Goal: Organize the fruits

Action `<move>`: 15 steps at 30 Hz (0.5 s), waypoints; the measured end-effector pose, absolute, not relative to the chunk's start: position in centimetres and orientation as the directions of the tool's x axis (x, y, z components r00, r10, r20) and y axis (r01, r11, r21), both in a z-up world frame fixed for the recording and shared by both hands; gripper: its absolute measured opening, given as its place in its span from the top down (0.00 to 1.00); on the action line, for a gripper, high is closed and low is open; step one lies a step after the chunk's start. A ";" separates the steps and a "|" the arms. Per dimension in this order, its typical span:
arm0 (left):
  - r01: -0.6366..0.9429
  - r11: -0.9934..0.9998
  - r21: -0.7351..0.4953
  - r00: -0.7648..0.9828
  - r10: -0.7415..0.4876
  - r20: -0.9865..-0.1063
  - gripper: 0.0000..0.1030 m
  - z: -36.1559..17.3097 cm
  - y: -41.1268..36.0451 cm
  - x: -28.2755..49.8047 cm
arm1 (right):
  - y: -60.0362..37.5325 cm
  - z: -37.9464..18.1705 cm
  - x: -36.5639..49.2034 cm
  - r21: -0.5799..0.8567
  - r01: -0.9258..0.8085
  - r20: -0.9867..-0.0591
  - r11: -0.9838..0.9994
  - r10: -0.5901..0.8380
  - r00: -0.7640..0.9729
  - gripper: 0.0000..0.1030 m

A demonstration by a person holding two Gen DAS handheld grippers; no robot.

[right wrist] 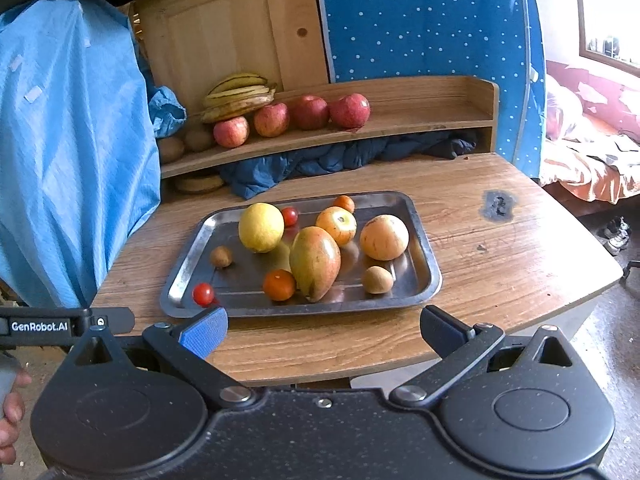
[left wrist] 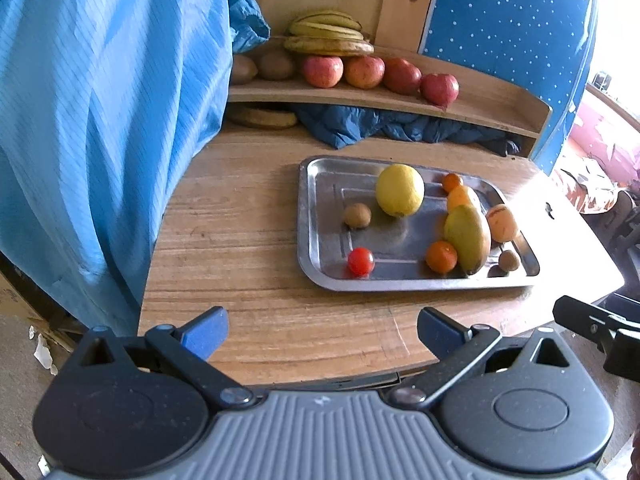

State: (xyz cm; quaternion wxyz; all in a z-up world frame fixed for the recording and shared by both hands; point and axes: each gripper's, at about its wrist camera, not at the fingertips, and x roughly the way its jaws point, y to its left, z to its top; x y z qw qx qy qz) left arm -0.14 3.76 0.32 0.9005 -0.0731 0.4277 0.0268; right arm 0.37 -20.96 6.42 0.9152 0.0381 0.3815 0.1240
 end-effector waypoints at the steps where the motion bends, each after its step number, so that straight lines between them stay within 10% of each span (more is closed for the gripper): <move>1: -0.111 0.988 -0.110 0.631 -0.016 -0.776 0.01 0.2 3.8 -0.2 | -21.0 6.4 0.3 0.162 -0.194 -0.691 0.967 0.252 0.678 0.01; 15: -0.109 0.987 -0.120 0.620 -0.027 -0.784 0.01 -0.2 4.0 -0.2 | -20.7 6.1 0.2 0.145 -0.182 -0.708 0.972 0.231 0.668 0.01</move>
